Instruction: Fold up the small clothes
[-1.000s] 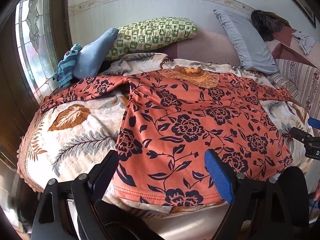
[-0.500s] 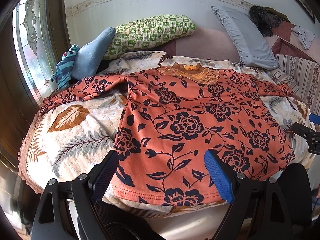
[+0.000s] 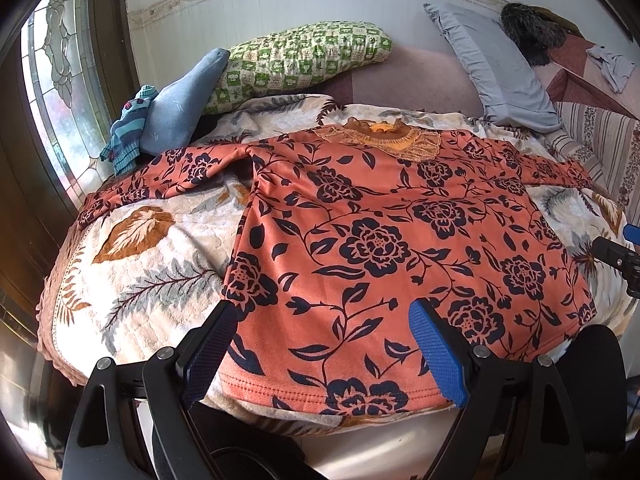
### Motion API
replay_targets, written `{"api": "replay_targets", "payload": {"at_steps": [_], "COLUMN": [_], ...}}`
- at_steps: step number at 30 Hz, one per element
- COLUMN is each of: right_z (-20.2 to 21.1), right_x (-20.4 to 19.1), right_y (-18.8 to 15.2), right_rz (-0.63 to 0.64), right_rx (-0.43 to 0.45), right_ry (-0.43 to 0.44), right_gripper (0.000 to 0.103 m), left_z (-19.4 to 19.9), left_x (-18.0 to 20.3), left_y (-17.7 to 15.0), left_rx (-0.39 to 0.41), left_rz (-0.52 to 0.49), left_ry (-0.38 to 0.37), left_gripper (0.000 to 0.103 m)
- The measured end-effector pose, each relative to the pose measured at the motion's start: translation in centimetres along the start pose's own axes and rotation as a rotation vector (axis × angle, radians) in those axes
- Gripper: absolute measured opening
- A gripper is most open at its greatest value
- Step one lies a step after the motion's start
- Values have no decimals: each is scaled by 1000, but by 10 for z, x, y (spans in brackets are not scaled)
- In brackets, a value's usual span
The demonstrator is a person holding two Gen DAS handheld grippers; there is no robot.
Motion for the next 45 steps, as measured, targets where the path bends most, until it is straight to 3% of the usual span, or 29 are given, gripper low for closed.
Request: {"api": "replay_targets", "payload": {"at_steps": [45], "right_z": [-26], "right_x": [-6], "right_y": [4], "right_rz": [13], "right_rx": [-44], "right_ry": [14], "right_gripper": [103], "left_z": [-25], "left_x": [0], "left_y": [5], "left_rx": [-64], "left_rz": [6], "left_ry": [-4], "left_gripper": [88]}}
Point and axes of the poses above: each gripper's, at about its wrist camera, not at the fingertips, and z roughly against the way its jaws point, x to its right, y to its top, the point moved 10 cm from there along -z, roughly the way its jaws point, and after that the axes turned 12 degrees about -y, right-handed, at the moved point
